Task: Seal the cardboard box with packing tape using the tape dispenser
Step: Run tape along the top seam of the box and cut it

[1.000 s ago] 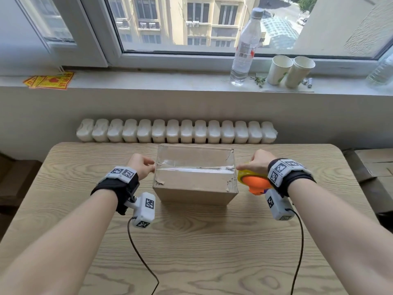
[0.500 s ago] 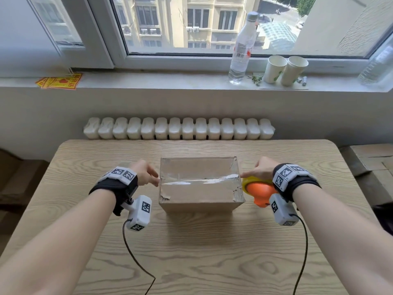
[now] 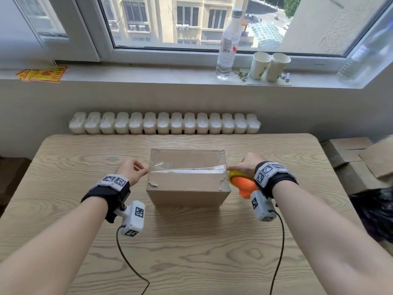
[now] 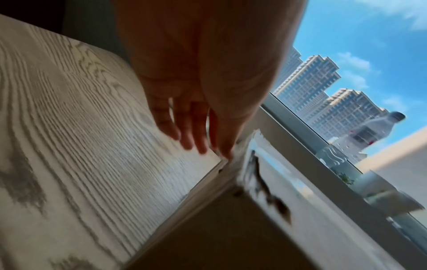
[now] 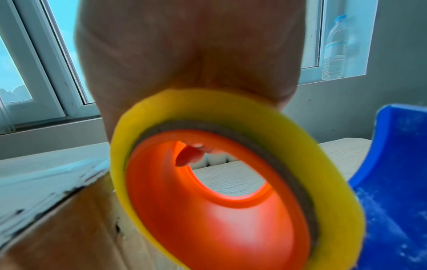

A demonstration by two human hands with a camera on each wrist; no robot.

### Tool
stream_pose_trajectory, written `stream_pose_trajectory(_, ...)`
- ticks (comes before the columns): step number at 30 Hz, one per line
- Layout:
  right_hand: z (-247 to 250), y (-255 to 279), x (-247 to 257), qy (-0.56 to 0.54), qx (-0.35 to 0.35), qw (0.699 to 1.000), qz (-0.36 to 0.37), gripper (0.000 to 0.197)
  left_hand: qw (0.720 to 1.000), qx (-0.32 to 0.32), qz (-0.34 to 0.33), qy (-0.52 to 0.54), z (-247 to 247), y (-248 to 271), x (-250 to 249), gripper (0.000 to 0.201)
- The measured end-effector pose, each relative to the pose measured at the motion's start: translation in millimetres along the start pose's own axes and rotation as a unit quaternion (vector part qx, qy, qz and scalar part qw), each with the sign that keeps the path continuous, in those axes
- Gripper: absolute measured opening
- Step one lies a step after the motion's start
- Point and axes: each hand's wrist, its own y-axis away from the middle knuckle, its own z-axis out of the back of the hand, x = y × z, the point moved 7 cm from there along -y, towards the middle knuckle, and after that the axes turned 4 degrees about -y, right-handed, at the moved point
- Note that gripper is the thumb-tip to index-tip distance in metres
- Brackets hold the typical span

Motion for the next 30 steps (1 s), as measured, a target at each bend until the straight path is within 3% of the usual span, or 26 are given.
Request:
stream_pose_trajectory(2,0.2,1.9,-1.1,-0.003,-0.009,1.0,-0.001,0.06,0.997,-0.077,-0.009,-0.028,11.8,7.3,-3.9,0.011)
stream_pose_trajectory(4,-0.3,3.6,-1.7,-0.008,-0.015,1.0,0.0,0.06,0.99,-0.106,-0.079,-0.041,14.7,19.9,-15.8,0.023)
stream_pose_trajectory(7,-2.3,5.7,-2.4,-0.025,-0.024,0.999,-0.003,0.055,0.973,-0.037,-0.196,-0.117,-3.3,44.2,-29.2,0.045)
stream_pose_trajectory(9,-2.9,6.4,-3.0,-0.036,-0.03,0.999,-0.002,0.055,0.952,-0.003,-0.23,-0.202,-18.8,55.0,-29.0,0.051)
stream_pose_trajectory(15,-5.3,11.6,-2.0,-0.037,-0.034,0.999,0.009,0.055,0.912,0.013,-0.199,-0.357,-42.9,66.9,-26.2,0.062)
stream_pose_trajectory(20,-4.4,15.1,-3.6,-0.015,-0.038,0.999,0.021,0.055,0.893,-0.002,-0.217,-0.394,-48.4,69.3,-31.9,0.075)
stream_pose_trajectory(30,-10.7,6.5,-7.6,-0.047,-0.035,0.998,0.024,0.054,0.902,0.0,-0.191,-0.386,-61.8,78.9,-51.4,0.063)
